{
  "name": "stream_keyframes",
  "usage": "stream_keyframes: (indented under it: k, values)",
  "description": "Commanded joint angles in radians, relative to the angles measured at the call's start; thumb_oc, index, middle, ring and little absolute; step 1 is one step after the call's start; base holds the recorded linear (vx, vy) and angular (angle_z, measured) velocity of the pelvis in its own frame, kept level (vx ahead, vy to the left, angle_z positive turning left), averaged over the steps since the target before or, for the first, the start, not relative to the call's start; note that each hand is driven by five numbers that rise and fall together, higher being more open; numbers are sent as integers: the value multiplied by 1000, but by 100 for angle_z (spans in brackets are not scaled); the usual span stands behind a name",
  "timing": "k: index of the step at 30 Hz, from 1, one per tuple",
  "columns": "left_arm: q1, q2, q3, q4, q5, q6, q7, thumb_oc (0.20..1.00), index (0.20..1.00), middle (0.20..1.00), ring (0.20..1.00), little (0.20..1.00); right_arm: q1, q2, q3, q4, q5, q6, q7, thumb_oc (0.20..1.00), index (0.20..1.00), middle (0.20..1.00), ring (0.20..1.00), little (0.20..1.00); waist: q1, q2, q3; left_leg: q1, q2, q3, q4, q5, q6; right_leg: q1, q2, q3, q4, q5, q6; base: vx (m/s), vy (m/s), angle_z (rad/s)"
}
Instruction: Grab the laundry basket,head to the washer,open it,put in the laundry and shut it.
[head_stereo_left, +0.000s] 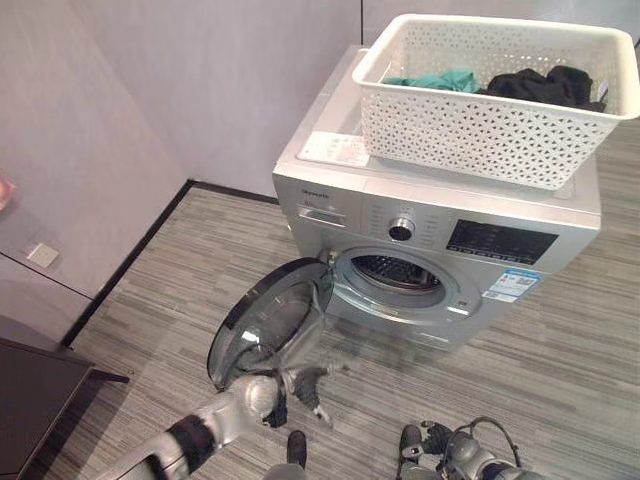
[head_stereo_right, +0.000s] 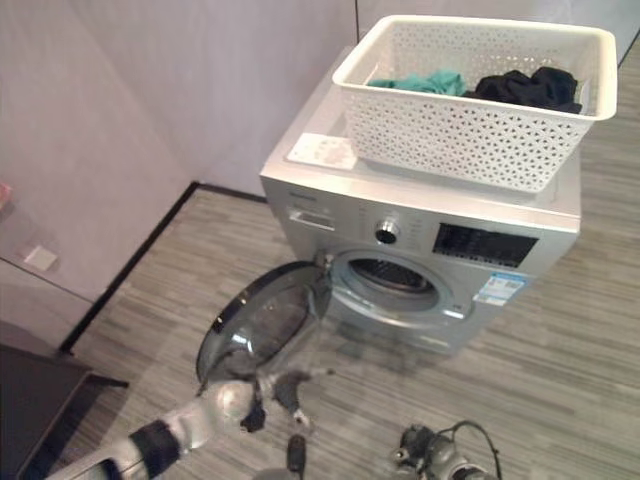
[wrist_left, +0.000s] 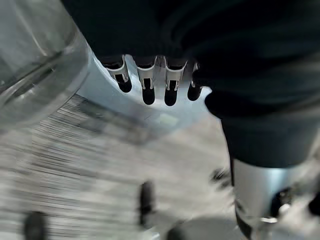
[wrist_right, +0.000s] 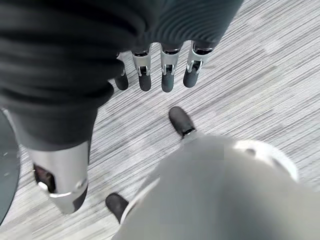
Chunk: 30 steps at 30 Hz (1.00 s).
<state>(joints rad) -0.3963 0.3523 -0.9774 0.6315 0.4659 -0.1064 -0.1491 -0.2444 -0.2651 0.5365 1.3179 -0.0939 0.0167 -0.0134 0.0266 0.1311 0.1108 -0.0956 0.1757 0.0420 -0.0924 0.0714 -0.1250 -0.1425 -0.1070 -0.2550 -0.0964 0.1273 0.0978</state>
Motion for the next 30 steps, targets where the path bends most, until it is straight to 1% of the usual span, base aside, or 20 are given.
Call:
stream_keyframes:
  k: [1, 4, 6, 7, 9, 10, 12, 13, 14, 15, 18, 19, 22, 25, 28, 29, 30]
  values:
    - [-157, -56, 21, 127, 135, 15, 118, 1000, 1000, 1000, 1000, 1000, -94, 24, 19, 21, 2, -4, -30, 1000, 1000, 1000, 1000, 1000, -13, -61, 92, 41, -17, 17, 6, -53, 6, 70, -50, 74, 9, -108, 48, -43, 15, 0]
    - [-210, -145, 34, 339, 174, 50, 209, 1000, 1000, 1000, 1000, 1000, -107, 33, 46, 1, 23, -12, -43, 1000, 1000, 1000, 1000, 1000, -30, -73, 102, 27, -14, 25, 5, -49, 5, 48, -48, 82, 9, -100, 48, -39, 11, -5]
    - [-246, -175, 51, 454, 180, 70, 252, 1000, 1000, 1000, 1000, 1000, -118, 41, 69, -11, 29, -18, -48, 1000, 1000, 1000, 1000, 1000, -39, -83, 109, 19, -10, 32, 5, -46, 3, 33, -48, 87, 9, -94, 48, -44, 9, -10]
    - [-272, -170, 66, 485, 180, 79, 273, 1000, 1000, 1000, 1000, 1000, -123, 45, 85, -19, 29, -21, -46, 1000, 1000, 1000, 1000, 1000, -43, -90, 113, 13, -7, 34, 5, -44, 1, 25, -47, 90, 9, -90, 48, -65, 1, -24]
    - [-348, -115, 144, 530, 158, 102, 404, 1000, 1000, 1000, 1000, 1000, -141, 56, 124, -45, 28, -44, -67, 1000, 1000, 1000, 1000, 1000, -48, -107, 128, -9, -1, 39, 5, -35, -4, -7, -43, 98, 9, -77, 50, -98, -21, -18]
    - [-376, -88, 167, 550, 165, 120, 452, 1000, 1000, 1000, 1000, 1000, -148, 60, 138, -57, 29, -57, -81, 1000, 1000, 1000, 1000, 1000, -50, -118, 135, -27, 1, 40, 5, -28, -6, -24, -40, 101, 9, -71, 52, -74, -28, -7]
    - [-386, -79, 182, 561, 161, 125, 464, 1000, 1000, 1000, 1000, 1000, -148, 61, 141, -58, 30, -59, -86, 1000, 1000, 1000, 1000, 1000, -52, -122, 135, -35, 1, 40, 5, -26, -7, -32, -39, 102, 9, -69, 52, -40, -20, -9]
    - [-394, -65, 207, 581, 151, 138, 477, 1000, 1000, 1000, 1000, 1000, -145, 58, 139, -57, 28, -58, -87, 1000, 1000, 1000, 1000, 1000, -52, -129, 137, -45, 4, 40, 5, -22, -8, -39, -39, 99, 9, -67, 53, 0, 0, 0]
    - [-395, -63, 220, 603, 140, 145, 470, 1000, 1000, 1000, 1000, 1000, -140, 56, 135, -45, 25, -53, -85, 1000, 1000, 1000, 1000, 1000, -52, -131, 139, -48, 6, 39, 5, -21, -8, -40, -41, 98, 9, -68, 53, 0, 0, 0]
    - [-396, -63, 220, 604, 140, 145, 470, 1000, 1000, 1000, 1000, 1000, -140, 56, 135, -44, 25, -53, -85, 1000, 1000, 1000, 1000, 1000, -52, -131, 139, -48, 6, 39, 5, -21, -8, -40, -41, 98, 9, -68, 53, 0, 0, 3]
    - [-391, -56, 266, 626, 92, 149, 477, 1000, 1000, 1000, 1000, 1000, -130, 51, 123, -33, 24, -45, -83, 1000, 1000, 1000, 1000, 1000, -54, -135, 139, -46, 6, 40, 5, -22, -8, -39, -41, 98, 9, -69, 51, 0, 0, 0]
    - [-385, -36, 287, 640, 78, 150, 485, 1000, 1000, 1000, 1000, 1000, -121, 45, 107, -26, 26, -44, -84, 1000, 1000, 1000, 1000, 1000, -56, -136, 134, -42, 5, 43, 5, -24, -8, -37, -42, 98, 9, -68, 52, 9, 35, -1]
    - [-379, -16, 300, 655, 72, 152, 481, 1000, 1000, 1000, 1000, 1000, -115, 38, 96, -21, 23, -44, -85, 1000, 1000, 1000, 1000, 1000, -58, -137, 129, -35, 4, 46, 5, -28, -7, -33, -42, 101, 9, -69, 53, 7, 20, -2]
    - [-354, -10, 355, 679, 15, 150, 475, 1000, 1000, 1000, 1000, 1000, -96, 30, 73, -21, 26, -42, -86, 1000, 1000, 1000, 1000, 1000, -63, -140, 118, -19, 1, 57, 5, -36, -5, -24, -44, 107, 9, -69, 54, 25, 43, -3]
    - [-274, -22, 400, 703, -32, 142, 445, 1000, 1000, 1000, 1000, 1000, -69, 10, 29, -29, 33, -36, -78, 1000, 1000, 1000, 1000, 1000, -67, -141, 100, 2, -5, 64, 5, -47, -1, -10, -49, 110, 9, -69, 56, 33, 54, -11]
    - [-252, -26, 403, 709, -36, 138, 428, 1000, 1000, 1000, 1000, 1000, -60, 5, 21, -31, 32, -33, -73, 1000, 1000, 1000, 1000, 1000, -68, -141, 94, 11, -7, 69, 5, -51, 0, -3, -51, 112, 9, -70, 57, 75, 94, -8]
    - [-190, -15, 417, 722, -39, 127, 392, 1000, 1000, 1000, 1000, 1000, -41, -7, -1, -29, 27, -28, -63, 1000, 1000, 1000, 1000, 1000, -71, -141, 78, 29, -11, 76, 5, -61, 4, 10, -53, 117, 9, -70, 59, 59, 77, -13]
